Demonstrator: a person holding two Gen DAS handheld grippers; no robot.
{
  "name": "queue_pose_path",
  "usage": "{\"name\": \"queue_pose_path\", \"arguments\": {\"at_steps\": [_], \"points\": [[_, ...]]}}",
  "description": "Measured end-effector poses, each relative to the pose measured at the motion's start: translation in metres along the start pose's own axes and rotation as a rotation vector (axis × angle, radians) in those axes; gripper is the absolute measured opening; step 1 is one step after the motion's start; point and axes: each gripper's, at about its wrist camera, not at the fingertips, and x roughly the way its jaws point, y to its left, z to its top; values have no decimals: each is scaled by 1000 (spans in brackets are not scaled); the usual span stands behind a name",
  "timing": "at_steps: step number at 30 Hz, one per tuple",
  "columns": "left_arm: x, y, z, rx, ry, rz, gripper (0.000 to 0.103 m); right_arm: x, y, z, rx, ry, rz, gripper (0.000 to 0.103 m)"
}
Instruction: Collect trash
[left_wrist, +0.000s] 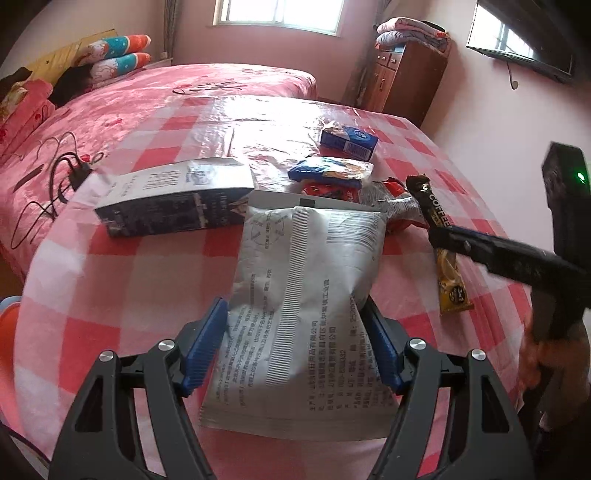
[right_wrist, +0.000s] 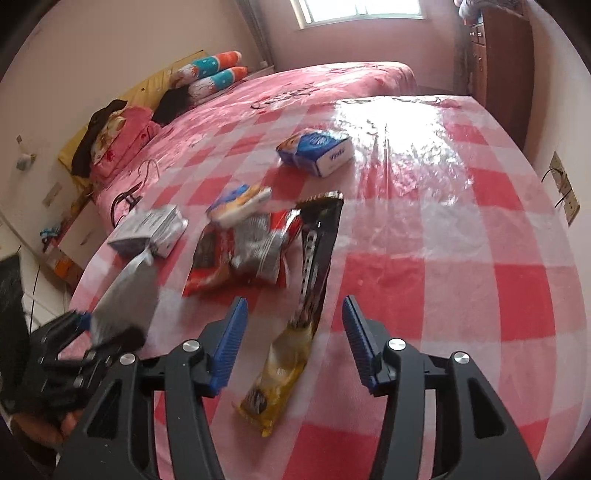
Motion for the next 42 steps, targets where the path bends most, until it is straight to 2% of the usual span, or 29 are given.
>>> {"name": "queue_pose_path", "arguments": {"at_steps": [2,4,12,22,29,35,42], "points": [[-5,2,-3,1,-6,4,72,7,0,2,3,10,-17,52],[-11,7,-6,-3,-13,10,72,10,-5,0,16,18,-26,38],[-28,24,-21,-26,-28,4,72,3,-2,-4,23,-10,-57,13],[-47,40,-33,-27,-66,-1,72,-22,4,-12,48,-57,-65,10],[-63,58,-40,-46,-101,2,72,-38,27,-6,54,-76,1,9],[-78,82,-43,-90,-132,23,72,-40,68,6,14,-76,90,9],[-94,117,-50,-158,-167,63,72,-31,134,19,-85,-66,203,8]]}}
